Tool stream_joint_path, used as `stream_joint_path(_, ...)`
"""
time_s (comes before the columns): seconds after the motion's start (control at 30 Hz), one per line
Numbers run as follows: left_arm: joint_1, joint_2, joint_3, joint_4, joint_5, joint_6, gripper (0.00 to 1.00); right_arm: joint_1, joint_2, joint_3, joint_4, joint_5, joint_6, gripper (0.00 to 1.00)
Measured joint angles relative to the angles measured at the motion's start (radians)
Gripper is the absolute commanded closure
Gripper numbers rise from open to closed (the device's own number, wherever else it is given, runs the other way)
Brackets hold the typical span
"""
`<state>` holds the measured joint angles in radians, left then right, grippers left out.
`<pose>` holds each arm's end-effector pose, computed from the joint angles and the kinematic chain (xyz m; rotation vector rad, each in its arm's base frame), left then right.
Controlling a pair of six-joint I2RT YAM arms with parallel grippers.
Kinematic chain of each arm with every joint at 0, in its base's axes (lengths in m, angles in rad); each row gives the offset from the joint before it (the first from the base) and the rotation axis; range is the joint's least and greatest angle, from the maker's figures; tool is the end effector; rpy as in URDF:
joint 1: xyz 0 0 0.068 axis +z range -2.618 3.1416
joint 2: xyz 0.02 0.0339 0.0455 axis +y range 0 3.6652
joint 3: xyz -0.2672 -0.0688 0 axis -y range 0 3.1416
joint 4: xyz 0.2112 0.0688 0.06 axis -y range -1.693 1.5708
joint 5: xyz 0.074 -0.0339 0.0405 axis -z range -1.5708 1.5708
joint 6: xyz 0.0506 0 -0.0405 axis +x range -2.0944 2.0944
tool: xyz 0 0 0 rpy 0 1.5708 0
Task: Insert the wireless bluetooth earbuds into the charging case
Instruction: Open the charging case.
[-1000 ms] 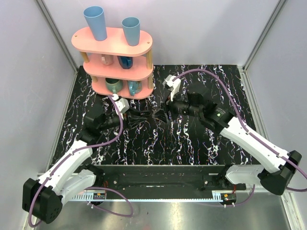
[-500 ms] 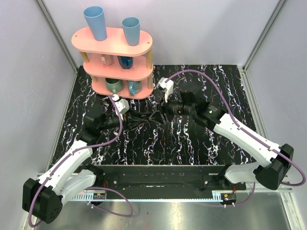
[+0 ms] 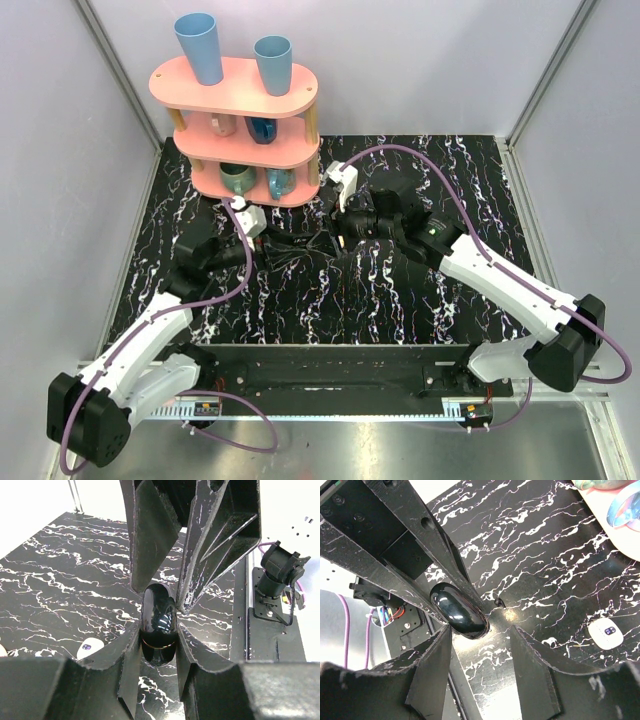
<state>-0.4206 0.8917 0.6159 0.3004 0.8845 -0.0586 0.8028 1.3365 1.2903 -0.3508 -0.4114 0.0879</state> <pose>0.1463 -0.1083 0.3242 0.9791 1.3349 -1.0473 0.1819 0.2174 0.3770 -0.9823 1.8181 0.9718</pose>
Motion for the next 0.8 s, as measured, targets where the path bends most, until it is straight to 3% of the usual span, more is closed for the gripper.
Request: stream_joint_path(0.8, -0.034, -0.035, 0.006, -0.089, -0.006, 0.035, 1.0, 0.001, 0.012, 0.0, 0.089, 0.081, 0.045, 0.41)
